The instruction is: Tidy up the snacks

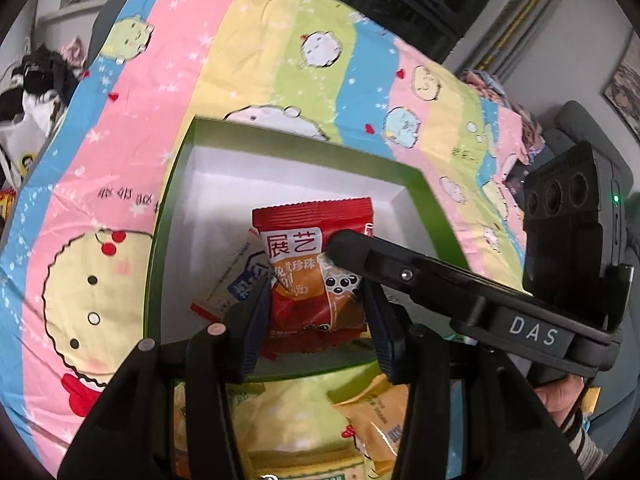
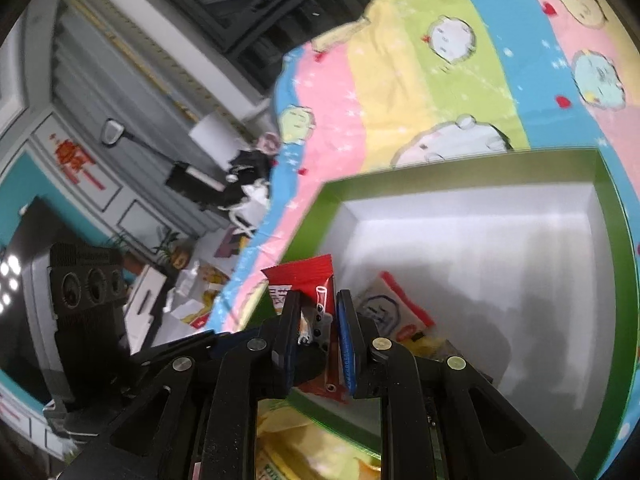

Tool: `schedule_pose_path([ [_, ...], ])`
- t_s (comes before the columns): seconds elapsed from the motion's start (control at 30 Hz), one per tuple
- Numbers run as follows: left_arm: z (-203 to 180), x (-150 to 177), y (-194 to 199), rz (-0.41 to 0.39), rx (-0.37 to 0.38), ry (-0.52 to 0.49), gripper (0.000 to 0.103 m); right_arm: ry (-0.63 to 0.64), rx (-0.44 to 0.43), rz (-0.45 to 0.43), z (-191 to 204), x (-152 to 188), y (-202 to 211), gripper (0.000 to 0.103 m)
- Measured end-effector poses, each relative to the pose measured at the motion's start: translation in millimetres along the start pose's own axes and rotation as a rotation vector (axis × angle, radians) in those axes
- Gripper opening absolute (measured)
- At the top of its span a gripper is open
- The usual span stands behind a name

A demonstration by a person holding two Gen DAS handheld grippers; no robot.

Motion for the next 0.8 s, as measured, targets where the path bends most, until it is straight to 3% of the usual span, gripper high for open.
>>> schedule_pose_path([
  [0.07, 3.7, 0.8, -2.4, -0.001, -0.014, 0.018, 0.048, -0.017, 0.025, 0.005, -6.0, 2.8, -1.2, 0.028],
  [0.13, 7.3, 0.5, -1.4, -0.005, -0.020, 0.030, 0.055, -0.035, 0.036, 0.001, -11.1, 5.1, 1.5, 0.048],
  [0.17, 8.7, 0.2, 0.1, -0.009, -0.020, 0.035, 0.055, -0.042, 0.035, -0.006, -12.8, 5.8, 3.7, 0.050],
  [0.53, 12.7, 12.3, 61.5, -0.084, -0.020, 0.050, 0.067, -0.013, 0.025, -0.060, 4.0, 18.3, 58.1, 0.051],
  [0.67, 4.5, 26.1, 90.9, -0.110, -0.005, 0.052, 0.077, -0.008, 0.001, -0.081, 15.1, 28.7, 84.3, 0.052],
  [0.8, -17.2, 43.6, 115.2, -0.121, 0.025, 0.034, 0.079, 0.024, 0.020, -0.101, 27.3, 44.2, 123.2, 0.057],
])
Point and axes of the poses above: each gripper's, at about its wrist camera, not at the fingertips, and y roughly against the way its jaws point, z to its left, x to its underside, the point moved 6 cm from there along -y, roughly the way its jaws point, and after that the axes turned 13 degrees about y, right-handed, at the moved point
